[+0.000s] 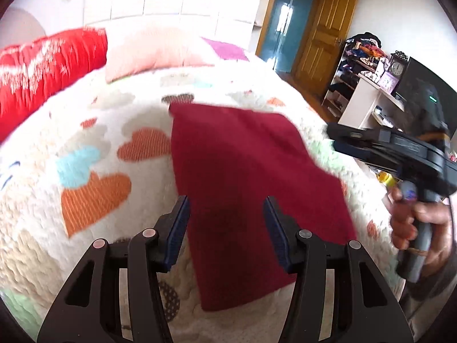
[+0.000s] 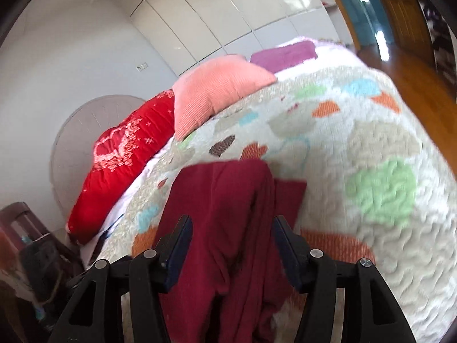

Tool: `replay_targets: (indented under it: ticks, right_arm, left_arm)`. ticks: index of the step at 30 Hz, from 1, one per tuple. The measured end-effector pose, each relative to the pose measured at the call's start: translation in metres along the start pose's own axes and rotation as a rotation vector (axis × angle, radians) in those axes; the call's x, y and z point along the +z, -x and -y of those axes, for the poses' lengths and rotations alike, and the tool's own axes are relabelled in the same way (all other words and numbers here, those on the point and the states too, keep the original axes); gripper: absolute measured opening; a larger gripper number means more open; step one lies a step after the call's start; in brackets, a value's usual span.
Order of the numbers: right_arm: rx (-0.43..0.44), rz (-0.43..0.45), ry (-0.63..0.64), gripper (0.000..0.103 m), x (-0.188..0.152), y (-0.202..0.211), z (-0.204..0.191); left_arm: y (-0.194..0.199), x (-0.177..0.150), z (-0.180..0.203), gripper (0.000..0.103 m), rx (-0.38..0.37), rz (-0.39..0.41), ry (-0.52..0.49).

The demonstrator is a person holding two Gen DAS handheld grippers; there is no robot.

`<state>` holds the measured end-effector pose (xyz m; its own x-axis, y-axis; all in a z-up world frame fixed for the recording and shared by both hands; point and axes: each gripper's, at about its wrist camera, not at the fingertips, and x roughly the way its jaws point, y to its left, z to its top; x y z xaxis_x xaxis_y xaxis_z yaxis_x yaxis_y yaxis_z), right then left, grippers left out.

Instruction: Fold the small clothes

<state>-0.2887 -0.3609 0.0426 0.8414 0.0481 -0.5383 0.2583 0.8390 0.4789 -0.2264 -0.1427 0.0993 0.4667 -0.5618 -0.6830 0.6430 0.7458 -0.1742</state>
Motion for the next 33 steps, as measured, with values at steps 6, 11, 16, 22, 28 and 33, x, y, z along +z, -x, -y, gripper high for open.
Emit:
replay_targets:
  ticks: [6, 11, 16, 22, 28, 33]
  right_arm:
    - [-0.09, -0.109, 0.052, 0.011, 0.012, -0.058, 0.005]
    - [-0.159, -0.121, 0.098, 0.01, 0.007, -0.067, 0.015]
    - [-0.158, -0.079, 0.12, 0.011, 0.009, -0.032, -0.002]
    - [-0.065, -0.064, 0.217, 0.013, -0.012, 0.005, -0.036]
    - [-0.199, -0.132, 0.269, 0.016, -0.047, -0.026, -0.025]
    - [-0.168, -0.095, 0.232, 0.024, -0.046, 0.0, -0.032]
  left_arm:
    - [-0.03, 0.003, 0.003, 0.053, 0.049, -0.043, 0.005]
    - [-0.041, -0.004, 0.004, 0.054, 0.08, -0.058, -0.009]
    - [-0.041, -0.006, 0.005, 0.054, 0.092, -0.064, 0.007]
    - [-0.039, -0.007, 0.007, 0.054, 0.111, -0.062, 0.022]
    - [-0.033, -0.01, 0.012, 0.057, 0.131, -0.061, 0.029]
    - [-0.023, -0.011, 0.014, 0.057, 0.18, -0.046, 0.024]
